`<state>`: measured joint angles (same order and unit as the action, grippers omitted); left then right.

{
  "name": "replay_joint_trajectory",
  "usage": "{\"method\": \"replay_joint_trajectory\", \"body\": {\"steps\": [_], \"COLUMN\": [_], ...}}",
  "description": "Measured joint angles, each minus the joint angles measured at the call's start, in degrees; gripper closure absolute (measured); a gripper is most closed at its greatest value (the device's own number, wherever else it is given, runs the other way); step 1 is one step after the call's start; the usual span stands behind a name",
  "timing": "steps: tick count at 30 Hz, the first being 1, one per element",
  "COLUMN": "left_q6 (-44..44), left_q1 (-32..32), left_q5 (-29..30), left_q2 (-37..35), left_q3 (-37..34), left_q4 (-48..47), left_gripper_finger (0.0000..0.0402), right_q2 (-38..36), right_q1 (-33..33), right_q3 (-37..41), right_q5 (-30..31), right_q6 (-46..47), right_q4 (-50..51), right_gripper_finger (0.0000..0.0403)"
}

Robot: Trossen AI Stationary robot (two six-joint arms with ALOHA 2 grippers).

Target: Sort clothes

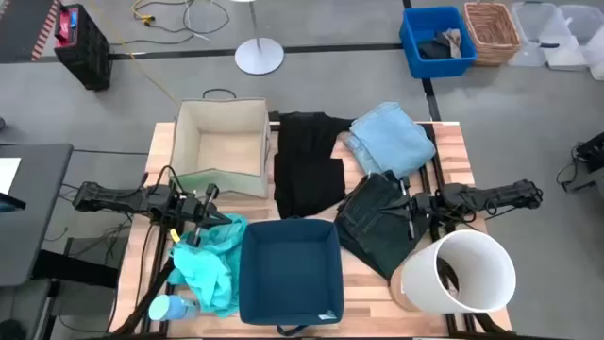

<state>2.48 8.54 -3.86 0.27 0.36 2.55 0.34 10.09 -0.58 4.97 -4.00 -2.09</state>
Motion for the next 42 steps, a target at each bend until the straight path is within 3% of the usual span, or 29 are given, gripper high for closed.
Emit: {"method": "replay_joint_trajectory", "body": {"steps": [39,42], "left_q6": [-0.1,5.03], "left_q1": [0.0,0.0], "left_q5": [0.01,0.16], "left_q2": [0.0,0.07], "left_q3": [0.0,0.0], "left_q4": [0.0,1.48], "left_gripper_finger": [0.0401,0.0401], "right_q2": [0.0,0.0], "right_q1": [0.02,0.01], "right_q3": [0.0,0.0], "right_q5": [0.02,0.01], "right_q6": [0.01,0.01], "right_q4": [0.0,0.0], "right_gripper_finger": [0.0363,0.0363]}}
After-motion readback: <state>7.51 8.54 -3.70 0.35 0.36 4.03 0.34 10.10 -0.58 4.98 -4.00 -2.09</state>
